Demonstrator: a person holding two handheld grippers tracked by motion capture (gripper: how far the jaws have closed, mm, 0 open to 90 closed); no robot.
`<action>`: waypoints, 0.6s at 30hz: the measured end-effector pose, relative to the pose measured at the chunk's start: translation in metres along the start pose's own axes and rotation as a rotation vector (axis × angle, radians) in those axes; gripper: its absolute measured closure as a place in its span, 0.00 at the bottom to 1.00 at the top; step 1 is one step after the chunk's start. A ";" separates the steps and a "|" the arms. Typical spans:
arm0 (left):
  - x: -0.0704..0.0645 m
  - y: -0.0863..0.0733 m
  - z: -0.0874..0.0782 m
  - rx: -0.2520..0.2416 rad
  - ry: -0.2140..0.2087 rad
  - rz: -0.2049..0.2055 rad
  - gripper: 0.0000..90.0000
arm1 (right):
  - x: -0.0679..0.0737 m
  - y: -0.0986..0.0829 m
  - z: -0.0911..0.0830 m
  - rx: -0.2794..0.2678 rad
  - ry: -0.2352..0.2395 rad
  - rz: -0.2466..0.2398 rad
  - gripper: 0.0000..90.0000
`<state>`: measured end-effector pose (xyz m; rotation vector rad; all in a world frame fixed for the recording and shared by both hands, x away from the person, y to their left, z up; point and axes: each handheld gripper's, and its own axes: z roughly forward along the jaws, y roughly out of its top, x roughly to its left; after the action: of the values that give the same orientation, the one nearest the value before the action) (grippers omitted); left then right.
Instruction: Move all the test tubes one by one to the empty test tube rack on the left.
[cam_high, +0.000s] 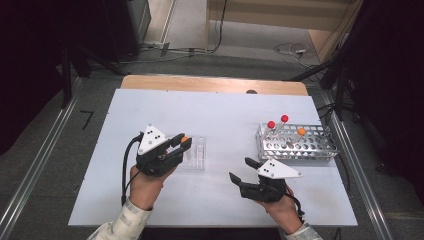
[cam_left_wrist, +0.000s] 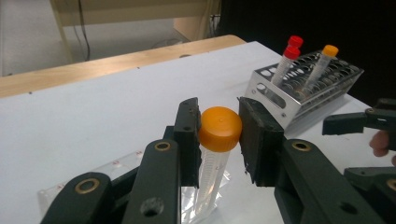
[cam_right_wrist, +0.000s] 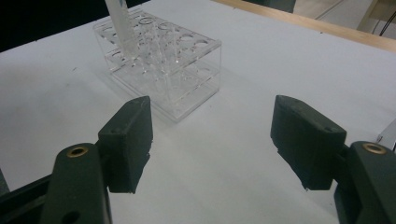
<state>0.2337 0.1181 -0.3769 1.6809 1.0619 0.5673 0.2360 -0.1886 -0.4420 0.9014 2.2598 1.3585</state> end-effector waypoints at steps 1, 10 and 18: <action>0.001 0.001 0.000 -0.014 0.008 0.009 0.78 | 0.000 0.000 0.000 0.000 -0.001 0.002 0.31; 0.008 0.002 0.006 -0.012 0.059 0.027 0.78 | -0.001 0.000 0.001 0.000 -0.003 0.003 0.32; 0.010 -0.005 0.013 0.004 0.070 0.024 0.78 | -0.003 -0.001 0.000 -0.001 -0.006 0.003 0.33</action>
<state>0.2469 0.1200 -0.3878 1.6904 1.0944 0.6440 0.2379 -0.1903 -0.4427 0.9083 2.2533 1.3567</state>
